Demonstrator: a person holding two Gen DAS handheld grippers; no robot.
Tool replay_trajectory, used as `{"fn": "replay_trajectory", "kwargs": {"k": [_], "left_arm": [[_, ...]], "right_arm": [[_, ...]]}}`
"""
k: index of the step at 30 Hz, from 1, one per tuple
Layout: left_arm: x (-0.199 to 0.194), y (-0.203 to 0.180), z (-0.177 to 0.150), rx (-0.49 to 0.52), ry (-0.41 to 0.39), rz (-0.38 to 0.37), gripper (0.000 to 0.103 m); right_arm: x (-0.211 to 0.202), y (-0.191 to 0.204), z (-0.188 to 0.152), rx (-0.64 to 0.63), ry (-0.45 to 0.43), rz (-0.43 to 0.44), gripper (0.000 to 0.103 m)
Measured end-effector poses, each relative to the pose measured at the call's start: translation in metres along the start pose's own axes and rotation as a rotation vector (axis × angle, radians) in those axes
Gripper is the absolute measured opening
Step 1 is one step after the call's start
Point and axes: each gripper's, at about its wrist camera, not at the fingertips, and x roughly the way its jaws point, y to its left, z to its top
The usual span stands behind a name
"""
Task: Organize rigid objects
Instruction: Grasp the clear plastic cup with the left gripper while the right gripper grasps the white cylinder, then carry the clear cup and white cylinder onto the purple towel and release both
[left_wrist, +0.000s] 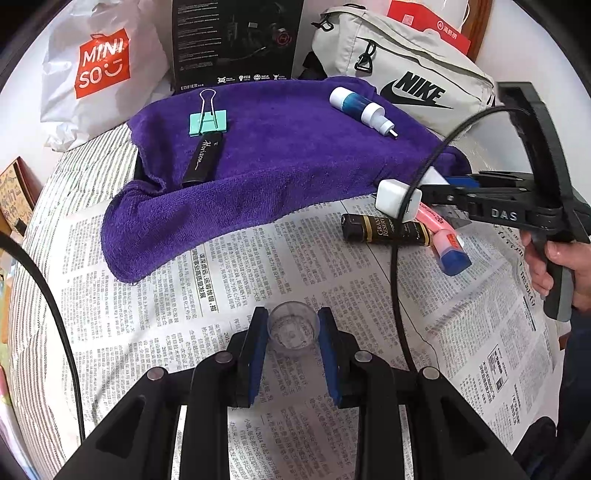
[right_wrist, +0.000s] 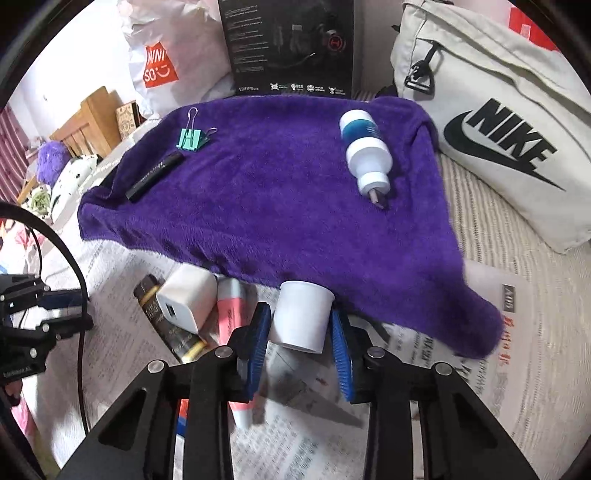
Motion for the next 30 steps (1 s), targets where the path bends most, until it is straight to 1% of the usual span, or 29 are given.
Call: {"fn": "replay_trajectory", "kwargs": {"k": [4,8,14,16,17,20,22,25,30], "left_arm": [[0.000,0.001,-0.001,-0.005,0.002,0.002,0.027],[0.001,0.000,0.001,-0.004,0.005,0.009,0.027],[0.002,-0.003,0.001,0.005,0.013,0.026,0.027],[0.003,-0.004,0.001,0.007,0.012,0.030,0.027],[0.003,-0.004,0.001,0.007,0.009,0.028,0.027],[0.001,-0.001,0.000,-0.011,-0.003,0.013,0.026],[-0.001,0.002,-0.001,-0.022,-0.007,-0.001,0.026],[-0.004,0.005,-0.002,-0.040,-0.016,-0.016,0.026],[-0.009,0.007,0.000,-0.036,-0.019,-0.013,0.026]], "right_arm": [[-0.008,-0.003,-0.005,-0.008,0.013,-0.010,0.033],[-0.001,-0.005,-0.009,0.002,0.036,-0.017,0.033],[0.002,-0.002,-0.008,0.030,0.015,-0.034,0.035],[0.002,0.000,-0.008,0.014,0.009,-0.042,0.031],[0.002,-0.001,-0.009,0.008,0.007,-0.044,0.028],[-0.003,-0.007,-0.011,0.021,0.008,-0.018,0.028],[-0.011,-0.011,-0.014,0.029,-0.005,-0.021,0.028],[-0.020,-0.017,-0.018,0.047,-0.011,0.011,0.028],[-0.023,-0.020,-0.024,0.051,-0.004,-0.004,0.028]]}}
